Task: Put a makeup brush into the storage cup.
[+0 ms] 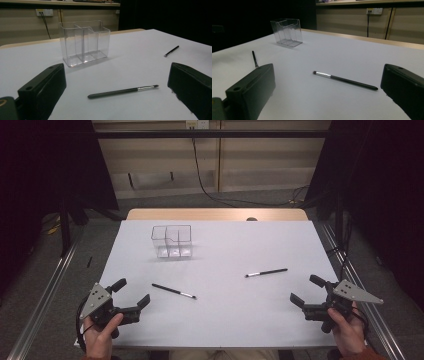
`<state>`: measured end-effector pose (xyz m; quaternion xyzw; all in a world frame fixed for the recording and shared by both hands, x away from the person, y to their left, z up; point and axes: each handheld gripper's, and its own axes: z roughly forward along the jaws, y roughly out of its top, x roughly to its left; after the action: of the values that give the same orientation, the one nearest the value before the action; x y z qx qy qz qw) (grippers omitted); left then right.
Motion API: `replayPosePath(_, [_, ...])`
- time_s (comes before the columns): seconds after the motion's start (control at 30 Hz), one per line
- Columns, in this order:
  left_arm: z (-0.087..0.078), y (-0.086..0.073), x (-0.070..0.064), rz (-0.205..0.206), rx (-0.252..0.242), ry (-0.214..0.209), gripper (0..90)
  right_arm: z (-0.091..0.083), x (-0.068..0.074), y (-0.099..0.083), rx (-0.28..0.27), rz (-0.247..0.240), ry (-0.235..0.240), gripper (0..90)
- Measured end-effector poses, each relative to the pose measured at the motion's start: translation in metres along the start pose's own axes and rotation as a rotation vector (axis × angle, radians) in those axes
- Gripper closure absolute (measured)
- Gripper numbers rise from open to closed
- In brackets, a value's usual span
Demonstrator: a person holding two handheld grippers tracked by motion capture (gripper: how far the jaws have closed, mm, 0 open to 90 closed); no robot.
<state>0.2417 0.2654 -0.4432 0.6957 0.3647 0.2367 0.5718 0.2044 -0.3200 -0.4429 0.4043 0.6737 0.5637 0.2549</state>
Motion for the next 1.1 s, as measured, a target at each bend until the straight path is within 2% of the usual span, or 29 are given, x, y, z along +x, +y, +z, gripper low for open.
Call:
replayPosePath(0.13, [-0.002,0.003,0.001,0.028,-0.005,-0.018,1.9,0.0,0.0,0.0,-0.003,0.009,-0.003,0.0])
replayPosePath(0.27, [-0.005,0.002,0.002,0.018,-0.004,-0.006,1.9,-0.001,-0.002,0.0,-0.013,0.016,-0.006,0.0])
replayPosePath(0.33, [-0.006,0.002,0.002,0.026,0.012,-0.011,1.9,-0.001,-0.002,0.0,-0.013,0.02,-0.004,0.0])
replayPosePath(0.43, [-0.005,0.002,0.0,0.019,0.018,-0.05,1.9,0.001,-0.001,0.0,-0.015,0.013,-0.001,0.0])
replayPosePath(0.6, [-0.003,0.003,-0.005,0.044,0.055,-0.072,2.3,0.001,0.002,0.001,-0.021,0.021,-0.003,0.0])
replayPosePath(0.8, [0.001,0.007,-0.007,0.044,0.051,-0.068,2.7,0.001,0.005,0.002,-0.016,0.001,-0.002,0.0])
replayPosePath(0.87, [0.003,0.009,-0.006,0.037,0.043,-0.081,2.7,0.001,0.004,0.001,-0.019,0.009,-0.002,0.0])
replayPosePath(1.1, [0.017,0.015,-0.007,0.062,0.072,-0.109,2.2,0.0,0.003,0.001,-0.016,0.01,-0.008,0.0])
